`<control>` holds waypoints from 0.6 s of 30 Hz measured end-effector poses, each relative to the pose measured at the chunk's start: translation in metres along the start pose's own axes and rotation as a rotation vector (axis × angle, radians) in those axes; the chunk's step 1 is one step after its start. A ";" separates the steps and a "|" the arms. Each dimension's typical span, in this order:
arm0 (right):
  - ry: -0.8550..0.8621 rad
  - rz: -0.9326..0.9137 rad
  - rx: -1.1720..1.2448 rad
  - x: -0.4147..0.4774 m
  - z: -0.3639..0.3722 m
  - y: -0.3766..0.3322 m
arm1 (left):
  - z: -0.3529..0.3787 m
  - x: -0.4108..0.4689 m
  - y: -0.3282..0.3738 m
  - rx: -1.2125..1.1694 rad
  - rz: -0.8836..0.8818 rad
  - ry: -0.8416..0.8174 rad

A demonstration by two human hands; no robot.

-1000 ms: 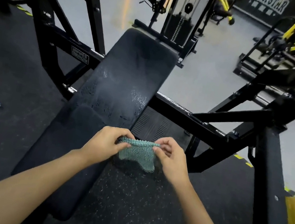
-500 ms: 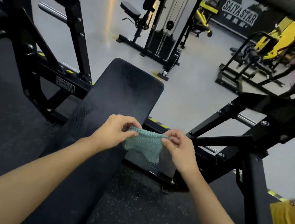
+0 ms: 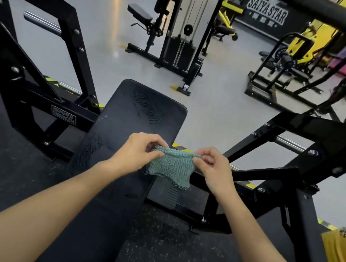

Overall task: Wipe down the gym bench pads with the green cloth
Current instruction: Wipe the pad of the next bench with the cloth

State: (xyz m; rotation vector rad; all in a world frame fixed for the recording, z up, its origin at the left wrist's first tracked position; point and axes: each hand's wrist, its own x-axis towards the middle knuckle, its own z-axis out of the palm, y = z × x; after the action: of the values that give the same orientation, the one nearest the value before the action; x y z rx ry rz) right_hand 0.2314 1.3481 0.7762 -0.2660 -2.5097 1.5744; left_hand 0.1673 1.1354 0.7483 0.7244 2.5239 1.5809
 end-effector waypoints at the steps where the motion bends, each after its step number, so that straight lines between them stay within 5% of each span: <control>1: 0.001 0.002 -0.010 0.005 -0.001 0.002 | 0.002 0.004 0.000 0.002 -0.005 0.002; 18: -0.124 -0.007 -0.028 0.146 0.016 0.070 | 0.031 0.112 -0.077 0.076 -0.056 0.133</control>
State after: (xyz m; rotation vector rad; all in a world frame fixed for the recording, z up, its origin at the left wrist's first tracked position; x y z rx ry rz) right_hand 0.0905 1.3989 0.7131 -0.1682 -2.6232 1.6008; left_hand 0.0504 1.1815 0.6873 0.5691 2.6852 1.5727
